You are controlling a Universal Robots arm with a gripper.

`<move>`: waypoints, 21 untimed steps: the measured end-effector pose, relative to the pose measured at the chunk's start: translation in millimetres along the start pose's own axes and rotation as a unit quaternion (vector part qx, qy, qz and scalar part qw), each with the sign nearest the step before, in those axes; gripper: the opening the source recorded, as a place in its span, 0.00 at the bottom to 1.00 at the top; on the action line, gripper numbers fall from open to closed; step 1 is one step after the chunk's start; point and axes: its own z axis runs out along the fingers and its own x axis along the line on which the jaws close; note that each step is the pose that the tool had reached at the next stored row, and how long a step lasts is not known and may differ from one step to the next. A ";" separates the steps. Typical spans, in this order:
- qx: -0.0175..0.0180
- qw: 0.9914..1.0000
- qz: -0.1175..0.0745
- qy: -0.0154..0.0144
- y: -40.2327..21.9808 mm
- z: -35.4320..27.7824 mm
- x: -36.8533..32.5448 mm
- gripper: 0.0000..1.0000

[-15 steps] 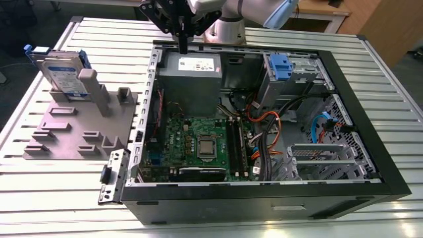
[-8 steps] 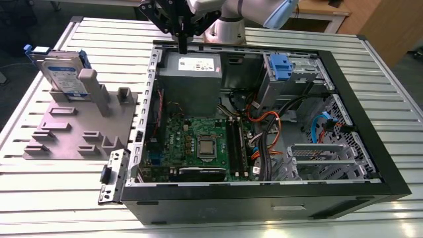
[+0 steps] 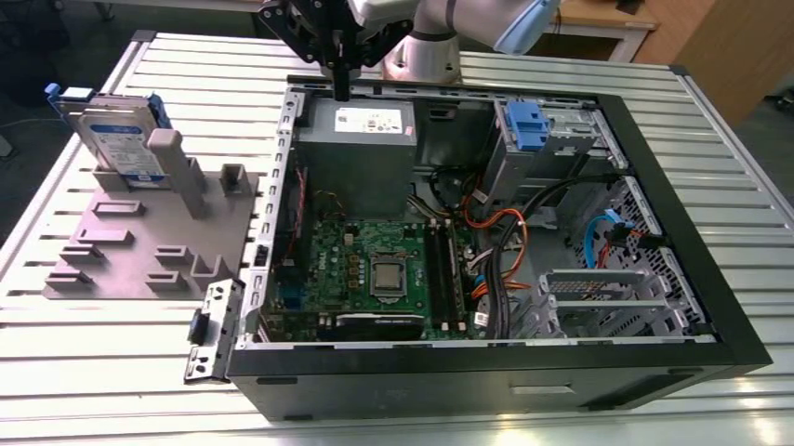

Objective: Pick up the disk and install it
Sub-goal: 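Reach for the disk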

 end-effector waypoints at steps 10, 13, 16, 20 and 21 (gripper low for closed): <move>0.000 1.000 0.000 0.000 -0.4 1.7 5.1 0.11; 0.000 1.000 0.000 0.000 0.3 2.0 5.5 0.11; 0.000 1.000 0.000 0.000 1.5 2.2 6.1 0.11; 0.000 1.000 0.000 0.000 1.7 2.4 7.9 0.11; 0.000 1.000 0.000 0.000 1.7 2.4 8.5 0.11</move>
